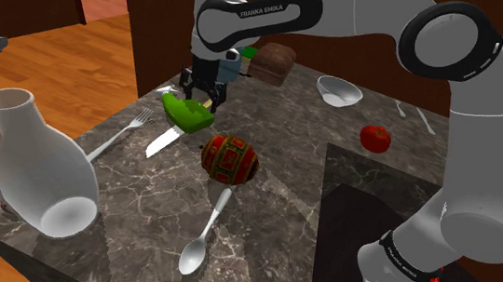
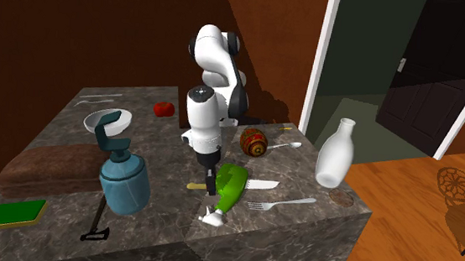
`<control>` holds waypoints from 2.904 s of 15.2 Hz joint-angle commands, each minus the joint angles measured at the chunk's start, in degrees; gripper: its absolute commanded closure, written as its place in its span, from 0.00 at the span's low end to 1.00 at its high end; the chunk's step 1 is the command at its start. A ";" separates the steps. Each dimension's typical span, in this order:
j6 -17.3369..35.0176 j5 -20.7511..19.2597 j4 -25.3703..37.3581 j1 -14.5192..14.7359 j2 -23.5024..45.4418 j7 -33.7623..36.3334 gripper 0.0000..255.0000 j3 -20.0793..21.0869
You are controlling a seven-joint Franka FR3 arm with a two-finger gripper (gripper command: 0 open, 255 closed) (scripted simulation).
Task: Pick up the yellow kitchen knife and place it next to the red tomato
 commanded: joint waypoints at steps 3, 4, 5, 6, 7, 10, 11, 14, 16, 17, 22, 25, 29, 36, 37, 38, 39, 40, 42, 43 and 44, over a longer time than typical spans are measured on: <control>0.03 0.00 -0.03 0.00 0.00 0.00 0.00 0.00; 0.03 0.00 -0.03 0.00 0.00 0.00 1.00 0.00; 0.03 0.00 -0.03 0.00 0.00 0.00 1.00 0.00; 0.03 0.00 -0.03 0.00 0.00 0.00 1.00 0.00; 0.03 0.00 -0.03 0.00 0.00 0.00 1.00 0.00; 0.03 0.00 -0.03 0.00 -0.01 0.00 1.00 0.00; 0.03 0.00 -0.03 0.00 -0.01 0.00 1.00 0.00; -0.56 0.07 0.29 -0.02 -0.29 0.00 1.00 0.05; -1.80 0.21 1.00 -0.04 -0.84 0.00 1.00 0.15; -2.44 0.27 1.41 -0.04 -1.07 0.00 1.00 0.19; -5.68 0.55 3.61 -0.04 -2.16 0.03 1.00 0.39; -7.71 0.68 5.15 0.01 -2.67 0.06 1.00 0.49; -10.50 0.82 7.48 0.11 -3.16 0.12 1.00 0.60; -15.73 0.91 12.46 0.46 -3.45 0.29 1.00 0.74; -16.51 0.91 13.28 0.53 -3.42 0.32 1.00 0.76; -17.31 0.90 14.13 0.61 -3.37 0.35 1.00 0.77; -18.12 0.88 15.02 0.69 -3.31 0.38 1.00 0.78; -18.16 0.89 15.05 0.69 -3.31 0.39 1.00 0.78; -15.89 1.99 8.36 -1.86 -7.67 -1.65 1.00 0.71; -14.94 2.53 5.40 -3.05 -9.66 -2.73 1.00 0.62; -14.09 3.05 2.64 -4.18 -11.55 -3.85 1.00 0.48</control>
